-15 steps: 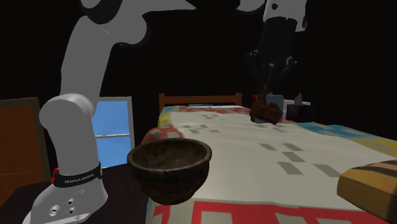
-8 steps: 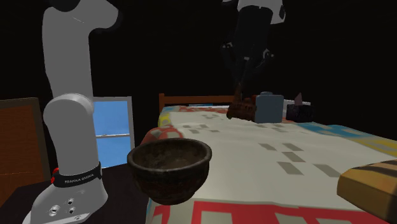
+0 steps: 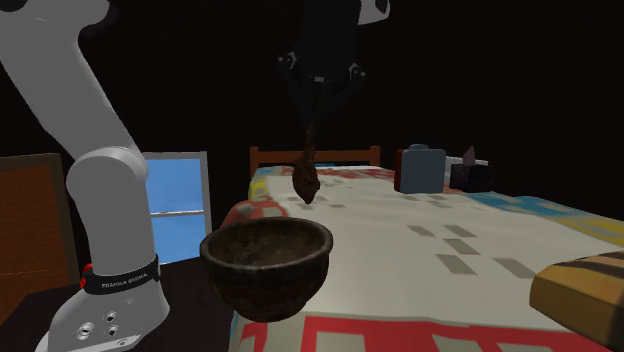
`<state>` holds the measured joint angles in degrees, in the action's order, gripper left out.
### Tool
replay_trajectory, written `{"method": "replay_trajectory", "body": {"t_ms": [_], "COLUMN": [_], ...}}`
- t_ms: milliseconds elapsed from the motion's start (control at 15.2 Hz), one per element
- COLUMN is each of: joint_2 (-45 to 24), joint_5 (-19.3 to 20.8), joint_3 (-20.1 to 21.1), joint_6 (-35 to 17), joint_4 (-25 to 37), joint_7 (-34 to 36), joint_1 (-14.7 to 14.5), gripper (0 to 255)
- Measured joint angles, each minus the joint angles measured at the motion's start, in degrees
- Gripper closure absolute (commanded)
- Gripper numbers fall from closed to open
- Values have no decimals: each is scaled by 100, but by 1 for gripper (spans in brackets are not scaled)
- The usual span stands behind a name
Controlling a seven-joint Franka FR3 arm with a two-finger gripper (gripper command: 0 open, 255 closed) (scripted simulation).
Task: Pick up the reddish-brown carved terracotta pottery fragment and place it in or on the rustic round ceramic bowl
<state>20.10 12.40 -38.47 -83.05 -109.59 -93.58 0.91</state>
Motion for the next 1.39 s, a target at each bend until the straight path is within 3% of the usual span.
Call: {"method": "replay_trajectory", "body": {"t_ms": [330, 396, 528, 1056, 1386], "joint_2": [1002, 1003, 973, 265, 241], "joint_5": [469, 470, 447, 52, 36], "joint_3": [242, 241, 194, -837, -991], "joint_6": [208, 208, 183, -505, -792], "joint_4": [-701, -702, -720, -1083, -1402], "joint_7": [92, 92, 151, 851, 1011], "joint_1": [330, 331, 364, 857, 984], "gripper": [255, 0, 0, 0, 0]}}
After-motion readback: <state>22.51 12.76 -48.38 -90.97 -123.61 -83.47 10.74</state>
